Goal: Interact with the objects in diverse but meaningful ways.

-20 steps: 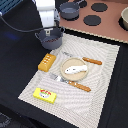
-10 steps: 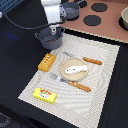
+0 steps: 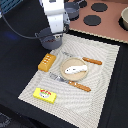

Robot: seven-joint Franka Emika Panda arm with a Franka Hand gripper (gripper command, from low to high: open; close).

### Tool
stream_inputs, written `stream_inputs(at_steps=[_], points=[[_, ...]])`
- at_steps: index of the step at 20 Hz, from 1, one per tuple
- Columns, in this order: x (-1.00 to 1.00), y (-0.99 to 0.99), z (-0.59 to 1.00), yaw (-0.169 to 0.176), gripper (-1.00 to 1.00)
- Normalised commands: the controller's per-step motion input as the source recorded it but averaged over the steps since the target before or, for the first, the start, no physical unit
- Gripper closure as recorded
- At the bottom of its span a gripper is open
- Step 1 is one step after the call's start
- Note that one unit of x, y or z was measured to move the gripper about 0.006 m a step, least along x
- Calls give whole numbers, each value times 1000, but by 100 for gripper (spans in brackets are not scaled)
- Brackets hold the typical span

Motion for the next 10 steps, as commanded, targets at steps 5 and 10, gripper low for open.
stream_inputs(at_steps=[5, 10], points=[[44, -14, -388, 0, -100], [7, 0, -333, 0, -100]])
